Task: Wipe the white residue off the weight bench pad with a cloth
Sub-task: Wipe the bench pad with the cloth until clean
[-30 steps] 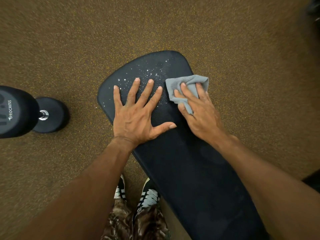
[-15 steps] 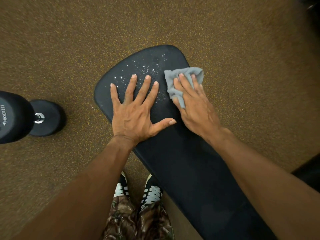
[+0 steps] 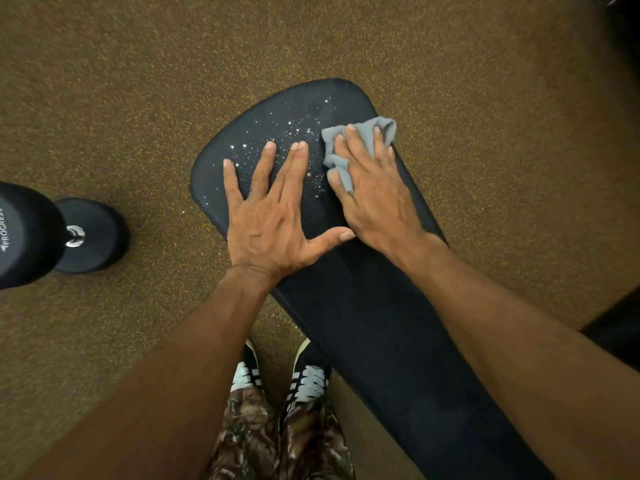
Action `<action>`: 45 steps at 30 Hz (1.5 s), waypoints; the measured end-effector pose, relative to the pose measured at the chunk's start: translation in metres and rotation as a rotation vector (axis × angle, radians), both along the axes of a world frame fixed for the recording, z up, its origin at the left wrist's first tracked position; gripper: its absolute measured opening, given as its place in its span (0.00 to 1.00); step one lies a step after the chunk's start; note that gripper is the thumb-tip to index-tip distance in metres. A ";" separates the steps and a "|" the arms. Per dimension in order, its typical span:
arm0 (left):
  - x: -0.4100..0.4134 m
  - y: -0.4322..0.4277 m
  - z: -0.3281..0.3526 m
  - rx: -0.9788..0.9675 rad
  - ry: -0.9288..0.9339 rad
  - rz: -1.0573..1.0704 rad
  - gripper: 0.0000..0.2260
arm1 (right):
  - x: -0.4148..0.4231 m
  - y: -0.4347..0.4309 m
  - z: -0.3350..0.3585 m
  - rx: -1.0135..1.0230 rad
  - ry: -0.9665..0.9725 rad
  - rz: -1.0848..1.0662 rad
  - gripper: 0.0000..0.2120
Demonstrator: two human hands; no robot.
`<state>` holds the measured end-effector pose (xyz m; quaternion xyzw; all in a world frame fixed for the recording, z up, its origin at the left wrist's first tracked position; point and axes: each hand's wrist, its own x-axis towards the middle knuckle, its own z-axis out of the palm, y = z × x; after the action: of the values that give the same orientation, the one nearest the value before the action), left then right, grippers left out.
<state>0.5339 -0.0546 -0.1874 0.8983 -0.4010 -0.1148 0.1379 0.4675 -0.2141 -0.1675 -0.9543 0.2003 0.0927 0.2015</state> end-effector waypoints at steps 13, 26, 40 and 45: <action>0.000 0.001 -0.001 -0.039 0.005 0.011 0.53 | 0.002 -0.003 0.005 0.087 -0.011 -0.104 0.27; 0.001 0.004 -0.003 -0.137 0.031 0.019 0.52 | -0.003 0.016 0.003 0.146 -0.007 -0.030 0.29; 0.002 0.008 -0.001 -0.258 0.079 0.072 0.53 | -0.002 0.031 0.013 0.179 0.017 0.044 0.30; 0.005 0.010 0.003 -0.253 0.124 0.078 0.45 | -0.034 0.004 0.008 0.048 0.078 0.253 0.27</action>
<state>0.5388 -0.0443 -0.1848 0.8799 -0.3678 -0.1131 0.2789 0.4334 -0.2101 -0.1594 -0.9625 0.0835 0.1590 0.2033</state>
